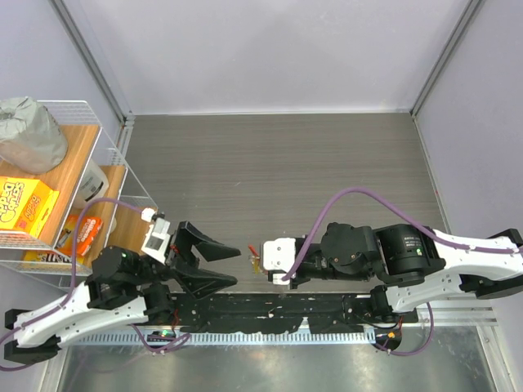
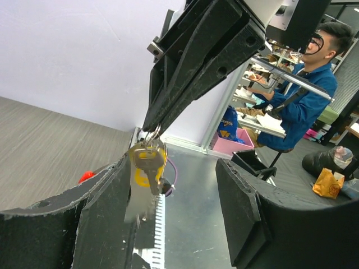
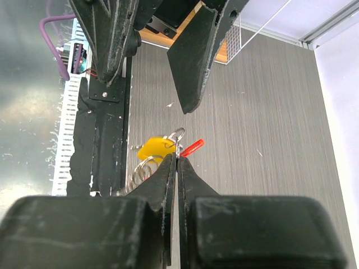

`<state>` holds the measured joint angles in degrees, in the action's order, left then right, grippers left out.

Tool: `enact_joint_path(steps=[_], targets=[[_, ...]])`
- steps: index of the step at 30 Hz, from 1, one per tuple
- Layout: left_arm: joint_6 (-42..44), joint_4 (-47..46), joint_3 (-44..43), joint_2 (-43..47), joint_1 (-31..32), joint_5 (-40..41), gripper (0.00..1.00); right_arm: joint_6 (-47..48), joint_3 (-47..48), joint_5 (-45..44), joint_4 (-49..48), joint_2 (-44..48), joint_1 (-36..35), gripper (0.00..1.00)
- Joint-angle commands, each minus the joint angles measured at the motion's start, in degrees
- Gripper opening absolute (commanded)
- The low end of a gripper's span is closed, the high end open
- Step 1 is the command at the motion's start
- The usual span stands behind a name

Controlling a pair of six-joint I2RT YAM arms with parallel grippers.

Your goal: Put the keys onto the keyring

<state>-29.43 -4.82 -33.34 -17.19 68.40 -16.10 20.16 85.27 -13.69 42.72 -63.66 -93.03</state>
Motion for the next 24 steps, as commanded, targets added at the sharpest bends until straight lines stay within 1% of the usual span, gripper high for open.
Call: enact_joint_path(steps=[1,6,15,19,24], targets=[[-0.1,-0.4,-4.1,-3.5,0.1,0.1,0.68,-1.6,-0.4,-0.8,-4.6,2.0,0.0,0.06],[0.2,2.0,-6.2,-6.1,0.2,2.3,0.68,-2.3,-1.0,-1.8,-4.6,2.8,-0.5,0.06],[0.3,1.0,-6.3,-8.9,0.1,2.7,0.67,-2.5,-1.6,-1.5,-6.2,3.8,-0.6,0.06],[0.2,-0.4,-6.0,-10.1,0.2,2.3,0.66,-2.6,-1.5,-1.1,-6.2,3.9,-0.7,0.05],[0.1,-1.9,-6.1,-11.6,0.1,1.3,0.61,-2.9,-2.5,-1.2,-7.6,4.5,-0.7,0.06]])
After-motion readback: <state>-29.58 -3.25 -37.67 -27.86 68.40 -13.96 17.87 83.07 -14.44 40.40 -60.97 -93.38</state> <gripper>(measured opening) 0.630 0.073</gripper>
